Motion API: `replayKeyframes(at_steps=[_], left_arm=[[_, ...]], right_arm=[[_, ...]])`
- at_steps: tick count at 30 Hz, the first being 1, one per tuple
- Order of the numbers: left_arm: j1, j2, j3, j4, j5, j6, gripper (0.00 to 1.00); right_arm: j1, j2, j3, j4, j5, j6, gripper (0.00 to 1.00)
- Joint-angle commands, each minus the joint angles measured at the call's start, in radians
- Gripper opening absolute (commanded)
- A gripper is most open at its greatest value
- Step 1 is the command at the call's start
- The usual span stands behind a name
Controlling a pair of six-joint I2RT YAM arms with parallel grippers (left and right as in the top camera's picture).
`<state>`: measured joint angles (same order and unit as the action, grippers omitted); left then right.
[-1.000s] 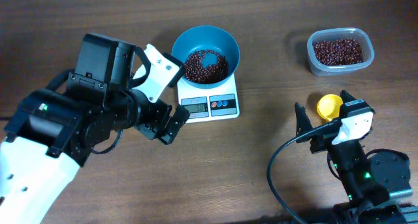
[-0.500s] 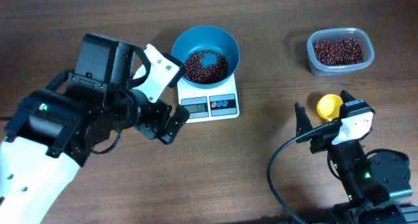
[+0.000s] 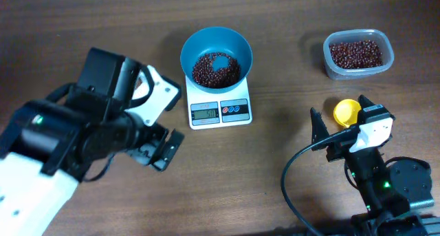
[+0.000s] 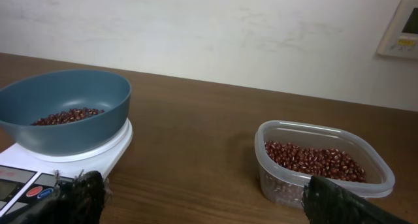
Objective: Scoop item into bowl and weigh 50g on scale
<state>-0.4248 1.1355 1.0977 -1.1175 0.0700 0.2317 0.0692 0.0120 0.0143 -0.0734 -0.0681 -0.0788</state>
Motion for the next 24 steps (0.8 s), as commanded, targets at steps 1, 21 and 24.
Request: replayKeyframes(at_steps=[1, 21, 24], left_arm=[[0.002, -0.124, 0.004, -0.029, -0.079, -0.060, 0.99], [0.002, -0.457, -0.608, 0.613, -0.279, -0.127, 0.99], [0.002, -0.461, -0.619, 0.616, -0.339, -0.222, 0.99]], right_arm=[[0.009, -0.008, -0.009, -0.001, 0.010, 0.005, 0.99], [0.009, -0.008, -0.009, -0.001, 0.010, 0.005, 0.99], [0.009, -0.008, -0.009, -0.001, 0.010, 0.005, 0.99]])
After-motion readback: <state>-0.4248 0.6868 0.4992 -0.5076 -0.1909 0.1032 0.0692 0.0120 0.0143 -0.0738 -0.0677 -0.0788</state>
